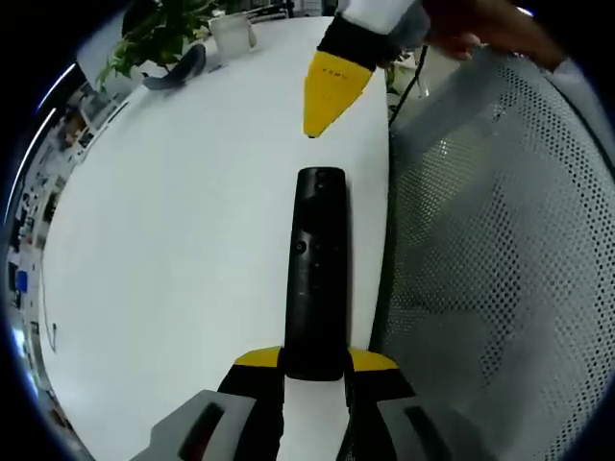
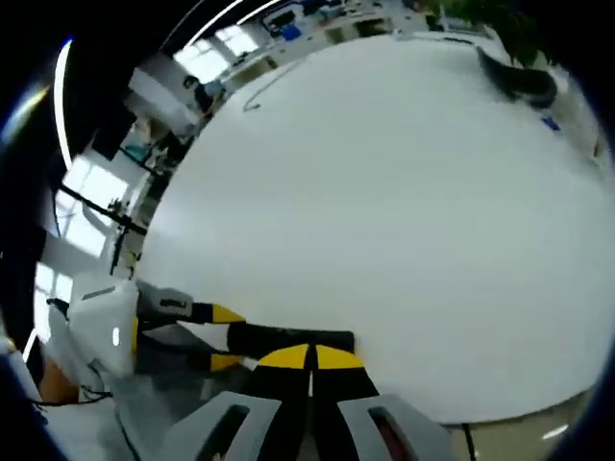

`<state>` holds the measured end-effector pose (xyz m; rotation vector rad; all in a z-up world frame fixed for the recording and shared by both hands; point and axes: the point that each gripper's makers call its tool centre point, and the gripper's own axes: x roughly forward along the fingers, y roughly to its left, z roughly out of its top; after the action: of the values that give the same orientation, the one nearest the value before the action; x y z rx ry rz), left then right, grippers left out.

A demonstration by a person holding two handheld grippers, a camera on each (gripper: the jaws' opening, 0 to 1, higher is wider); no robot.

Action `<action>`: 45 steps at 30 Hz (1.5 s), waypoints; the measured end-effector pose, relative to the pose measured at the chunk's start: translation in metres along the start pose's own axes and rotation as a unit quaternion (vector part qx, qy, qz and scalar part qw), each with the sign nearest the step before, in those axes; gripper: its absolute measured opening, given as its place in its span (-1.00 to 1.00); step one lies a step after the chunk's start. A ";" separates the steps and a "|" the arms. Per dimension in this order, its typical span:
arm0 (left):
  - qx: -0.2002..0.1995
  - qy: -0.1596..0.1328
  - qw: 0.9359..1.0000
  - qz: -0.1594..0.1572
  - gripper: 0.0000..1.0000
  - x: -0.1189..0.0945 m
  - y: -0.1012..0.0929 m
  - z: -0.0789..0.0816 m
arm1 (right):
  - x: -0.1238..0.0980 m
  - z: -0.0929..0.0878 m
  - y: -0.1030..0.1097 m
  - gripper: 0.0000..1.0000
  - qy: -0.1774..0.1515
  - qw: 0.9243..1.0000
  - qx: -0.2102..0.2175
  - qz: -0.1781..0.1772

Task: Press the specified remote control buttons in sequence, fully releasing each button before pressing the next.

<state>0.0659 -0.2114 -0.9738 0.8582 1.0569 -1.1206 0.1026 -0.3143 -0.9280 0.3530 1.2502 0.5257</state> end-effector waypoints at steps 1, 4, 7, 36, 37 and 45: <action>-0.004 -0.002 1.000 0.001 -0.55 0.000 0.000 0.000 | 0.003 0.000 -0.003 -1.00 0.001 1.000 0.000 -0.001; -0.003 -0.004 1.000 0.001 -0.55 -0.001 -0.002 0.000 | 0.013 -0.012 -0.018 -1.00 0.014 0.999 0.003 -0.030; -0.005 -0.007 1.000 0.002 -0.55 -0.001 -0.003 0.000 | 0.013 -0.011 -0.020 -1.00 0.022 0.999 0.011 -0.024; -0.002 -0.004 1.000 -0.005 -0.54 0.000 -0.007 0.002 | 0.020 -0.024 -0.020 -1.00 0.057 0.998 0.023 -0.020; -0.007 -0.006 1.000 -0.006 -0.54 0.000 -0.006 0.002 | 0.019 -0.024 -0.021 -1.00 0.057 0.998 0.025 -0.021; -0.002 -0.009 1.000 -0.006 -0.54 0.001 -0.006 0.003 | 0.018 -0.021 -0.025 -1.00 0.052 0.997 0.050 -0.018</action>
<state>0.0609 -0.2153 -0.9737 0.8375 1.0514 -1.1342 0.0911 -0.3253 -0.9615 0.3902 1.3835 0.4568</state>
